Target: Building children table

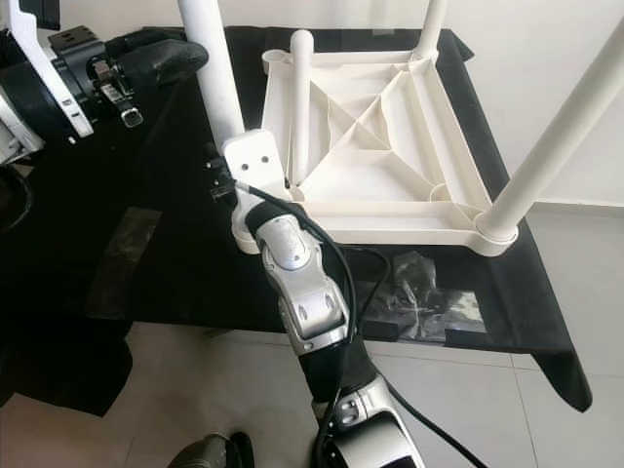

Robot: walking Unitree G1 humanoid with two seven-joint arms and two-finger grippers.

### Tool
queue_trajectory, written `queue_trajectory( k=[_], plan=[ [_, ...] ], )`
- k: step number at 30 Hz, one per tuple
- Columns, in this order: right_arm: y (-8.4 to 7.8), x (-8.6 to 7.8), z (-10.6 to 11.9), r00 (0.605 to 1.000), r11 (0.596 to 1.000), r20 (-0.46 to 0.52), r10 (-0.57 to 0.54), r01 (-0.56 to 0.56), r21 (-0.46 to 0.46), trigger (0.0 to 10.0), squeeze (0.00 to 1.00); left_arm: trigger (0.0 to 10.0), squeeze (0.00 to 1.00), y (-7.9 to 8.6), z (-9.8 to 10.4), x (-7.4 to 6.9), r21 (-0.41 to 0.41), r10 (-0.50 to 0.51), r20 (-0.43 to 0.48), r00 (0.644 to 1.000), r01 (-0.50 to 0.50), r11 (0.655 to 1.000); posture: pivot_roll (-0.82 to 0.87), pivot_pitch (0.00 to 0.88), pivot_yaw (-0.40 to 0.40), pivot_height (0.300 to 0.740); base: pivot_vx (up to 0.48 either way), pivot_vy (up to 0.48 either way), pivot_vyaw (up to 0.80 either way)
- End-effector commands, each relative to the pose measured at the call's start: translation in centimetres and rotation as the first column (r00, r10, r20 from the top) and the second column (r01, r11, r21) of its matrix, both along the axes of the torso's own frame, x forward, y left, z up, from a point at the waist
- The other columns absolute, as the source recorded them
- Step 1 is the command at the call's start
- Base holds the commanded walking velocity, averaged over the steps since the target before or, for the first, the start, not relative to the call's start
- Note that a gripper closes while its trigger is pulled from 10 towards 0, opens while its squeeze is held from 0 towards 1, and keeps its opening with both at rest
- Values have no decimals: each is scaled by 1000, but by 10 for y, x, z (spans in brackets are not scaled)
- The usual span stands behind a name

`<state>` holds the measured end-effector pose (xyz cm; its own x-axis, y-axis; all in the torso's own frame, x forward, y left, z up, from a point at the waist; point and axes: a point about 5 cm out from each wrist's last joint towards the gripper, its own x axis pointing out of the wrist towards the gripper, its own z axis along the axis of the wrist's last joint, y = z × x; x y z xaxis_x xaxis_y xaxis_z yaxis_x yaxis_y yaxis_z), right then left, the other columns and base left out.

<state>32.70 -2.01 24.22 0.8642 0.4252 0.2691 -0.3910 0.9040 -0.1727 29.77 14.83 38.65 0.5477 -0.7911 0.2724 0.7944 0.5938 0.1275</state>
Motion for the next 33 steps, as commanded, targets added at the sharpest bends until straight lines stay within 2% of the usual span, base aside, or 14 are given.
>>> queue_trajectory(
  k=[1, 2, 11, 12, 16, 17, 29, 30, 32, 33],
  plan=[
    [38, -16, -38, 978, 995, -183, 98, -97, 14, 0, 0, 10000, 0, -12, -3, -2, 26, -65, -9, 998, 66, 998, -118, 169, 26, 740, 0, 0, 0],
    [38, -16, -38, 977, 995, -186, 101, -100, 15, 0, 0, 10000, 1000, -14, -4, -2, 42, -85, -10, 996, 86, 995, -119, 169, 28, 740, 0, 0, 0],
    [40, -19, -36, 972, 993, -204, 116, -114, 20, 0, 0, 10000, 1000, -22, -13, 0, 21, -110, -59, 992, 111, 994, -117, 170, 23, 740, 0, 0, 0],
    [41, -19, -36, 971, 993, -207, 120, -118, 22, 0, 0, 10000, 0, -23, -14, 1, 11, -111, -66, 992, 112, 994, -119, 170, 22, 740, 0, 0, 0],
    [41, -19, -36, 970, 992, -207, 126, -124, 23, 0, 0, 10000, 0, -26, -14, 3, 1, -120, -71, 990, 120, 993, -123, 171, 20, 740, 0, 0, 0],
    [41, -19, -36, 970, 992, -207, 128, -127, 20, 0, 0, 0, 0, -31, -12, 4, -10, -142, -73, 987, 141, 990, -126, 172, 18, 740, 0, 0, 0],
    [40, -17, -33, 970, 991, -201, 137, -136, 18, 0, 0, 0, 0, -33, -11, 7, -19, -146, -68, 987, 145, 989, -131, 176, 17, 740, 0, 0, 0],
    [41, -17, -28, 971, 986, -174, 167, -168, 7, 10000, 0, 0, 0, -33, -11, 7, -19, -143, -68, 987, 142, 990, -130, 177, 16, 740, 0, 0, 0],
    [42, -18, -25, 970, 981, -154, 189, -192, -2, 10000, 0, 0, 0, -32, -11, 7, -18, -142, -68, 988, 141, 990, -130, 177, 16, 740, 0, 0, 0],
    [42, -18, -19, 963, 973, -143, 229, -227, 29, 10000, 1000, 0, 0, -32, -11, 7, -19, -141, -68, 988, 140, 990, -131, 178, 16, 740, 0, 0, 0]
  ],
)
